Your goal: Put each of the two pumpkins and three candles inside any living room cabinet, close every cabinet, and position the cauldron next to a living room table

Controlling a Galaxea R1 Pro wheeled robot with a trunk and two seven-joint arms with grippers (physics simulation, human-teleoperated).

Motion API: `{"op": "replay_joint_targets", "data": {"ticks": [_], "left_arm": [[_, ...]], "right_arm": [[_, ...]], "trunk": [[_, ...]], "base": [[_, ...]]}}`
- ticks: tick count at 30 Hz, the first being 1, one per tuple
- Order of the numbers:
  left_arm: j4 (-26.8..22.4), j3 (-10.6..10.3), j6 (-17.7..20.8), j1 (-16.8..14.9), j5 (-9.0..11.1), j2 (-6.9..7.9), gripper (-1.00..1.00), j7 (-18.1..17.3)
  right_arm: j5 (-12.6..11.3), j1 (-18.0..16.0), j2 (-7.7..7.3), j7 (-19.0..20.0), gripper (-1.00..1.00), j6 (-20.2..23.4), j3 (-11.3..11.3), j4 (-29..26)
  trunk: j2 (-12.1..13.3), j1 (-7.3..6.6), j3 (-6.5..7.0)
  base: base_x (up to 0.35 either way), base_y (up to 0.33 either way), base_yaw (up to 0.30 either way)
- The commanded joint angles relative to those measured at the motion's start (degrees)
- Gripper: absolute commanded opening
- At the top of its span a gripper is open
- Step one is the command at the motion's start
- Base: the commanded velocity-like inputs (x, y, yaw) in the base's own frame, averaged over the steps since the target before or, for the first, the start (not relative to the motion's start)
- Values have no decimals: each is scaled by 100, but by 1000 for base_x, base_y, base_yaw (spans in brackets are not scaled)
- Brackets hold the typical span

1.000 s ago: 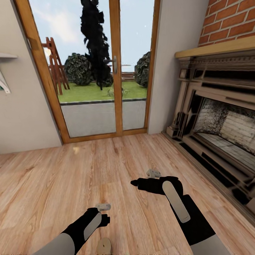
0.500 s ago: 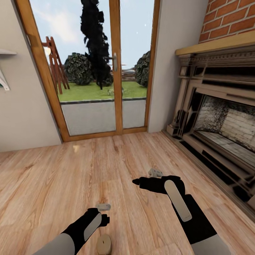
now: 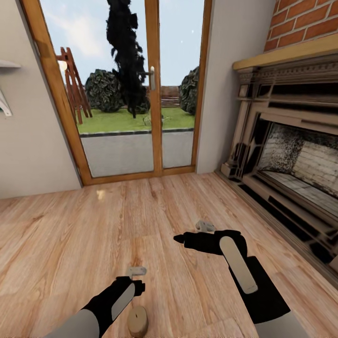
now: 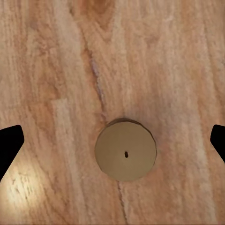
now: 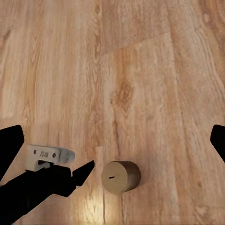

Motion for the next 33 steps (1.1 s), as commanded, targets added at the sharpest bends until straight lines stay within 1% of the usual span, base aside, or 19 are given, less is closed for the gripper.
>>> {"op": "replay_joint_targets", "data": {"ticks": [1,4,5,6,9,11,16,33], "left_arm": [[-9,-73,-5,-5,61,6,100,54],[-10,-128,-24,-5,61,6,100,54],[-11,-144,-28,-5,61,6,100,54],[-10,-149,-30,-5,60,5,100,54],[-9,-155,-32,-5,60,4,100,54],[-9,-158,-32,-5,60,5,100,54],[-10,-160,-31,-5,60,4,100,48],[-17,-160,-24,-5,76,5,100,-6]], "right_arm": [[-68,-4,0,-47,100,18,2,-36],[-304,-4,2,-27,100,24,5,-87],[-549,-4,1,-22,100,25,8,-101],[-721,-4,0,-20,100,19,9,-103],[-955,-4,-1,-17,100,12,15,-105],[-1022,-4,-1,-17,100,5,17,-101],[-1063,-4,-1,-17,100,1,19,-98],[-1070,-4,-1,-16,100,15,25,-106]], "trunk": [[-44,21,-24],[-164,87,-78],[-204,109,-96],[-245,131,-114],[-365,197,-168],[-406,222,-208],[-413,235,-318],[-436,278,-695]], "base": [[0,0,0],[0,0,0],[0,0,0],[0,0,0],[0,0,0],[0,0,0],[0,0,0],[0,0,0]]}}
